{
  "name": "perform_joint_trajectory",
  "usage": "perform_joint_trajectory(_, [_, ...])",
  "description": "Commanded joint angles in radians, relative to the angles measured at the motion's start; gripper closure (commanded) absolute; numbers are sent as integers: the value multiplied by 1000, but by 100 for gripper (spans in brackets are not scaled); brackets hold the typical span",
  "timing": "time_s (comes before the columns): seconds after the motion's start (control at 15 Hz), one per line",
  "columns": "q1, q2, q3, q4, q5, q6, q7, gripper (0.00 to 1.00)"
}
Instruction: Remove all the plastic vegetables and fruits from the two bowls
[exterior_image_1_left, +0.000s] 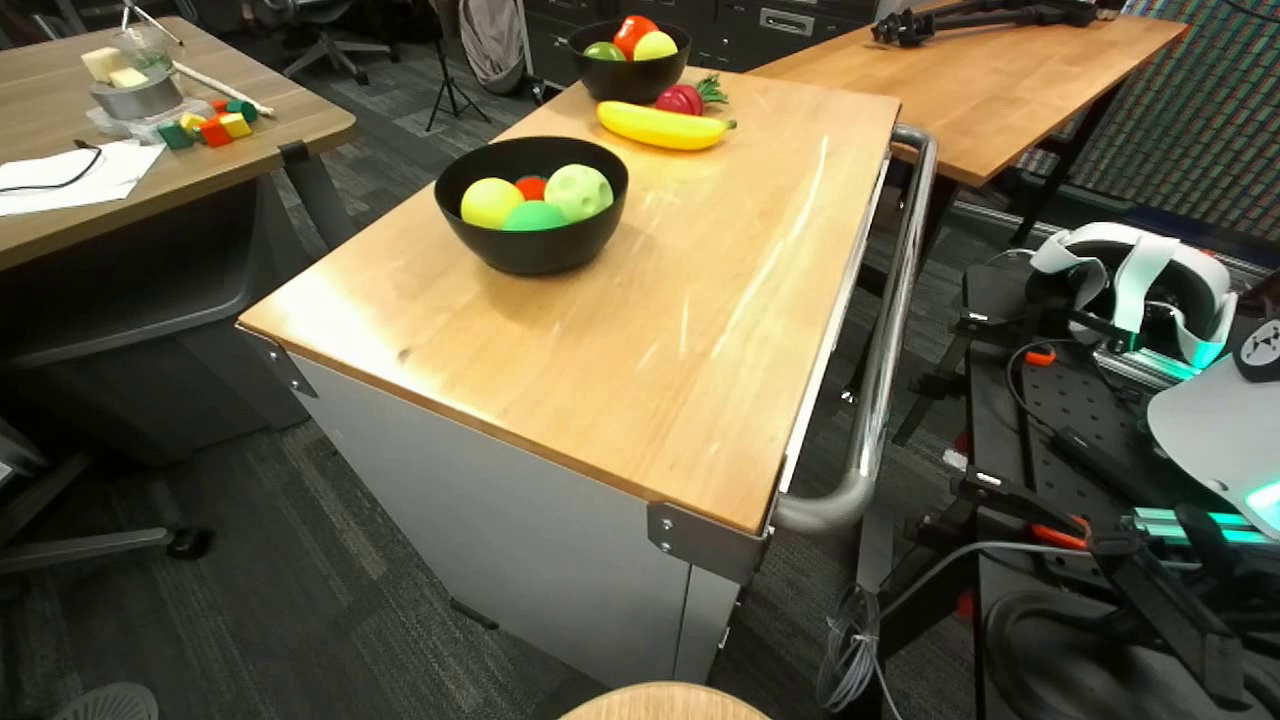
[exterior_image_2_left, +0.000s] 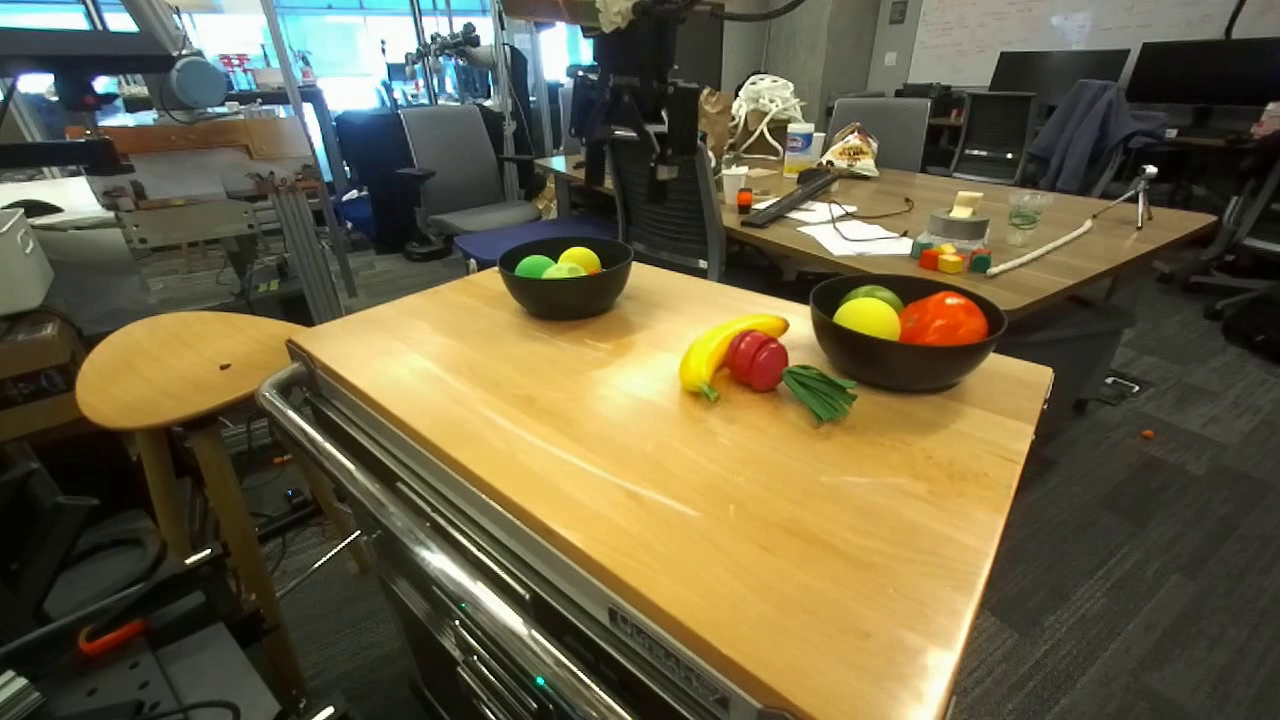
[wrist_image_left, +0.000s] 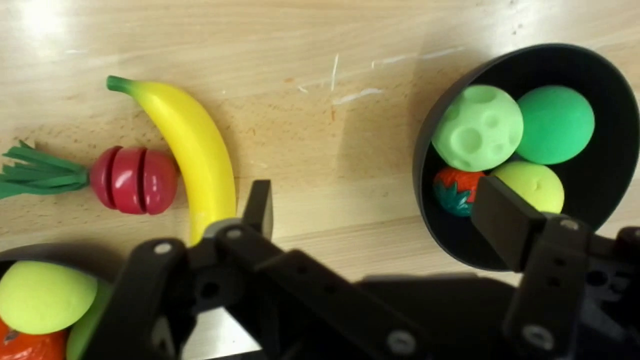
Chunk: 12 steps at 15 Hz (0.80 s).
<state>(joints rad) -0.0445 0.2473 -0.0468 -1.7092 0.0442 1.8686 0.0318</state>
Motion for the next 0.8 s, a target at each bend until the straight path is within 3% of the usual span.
perform_joint_trajectory(0.0, [46, 66, 3, 100, -163, -117, 17, 0])
perform_joint_trajectory(0.07, [21, 26, 6, 33, -92, -52, 3, 0])
perform_joint_trajectory(0.53, [18, 47, 7, 41, -88, -72, 2, 0])
perform_joint_trajectory(0.73, [30, 34, 30, -13, -84, 16, -55, 0])
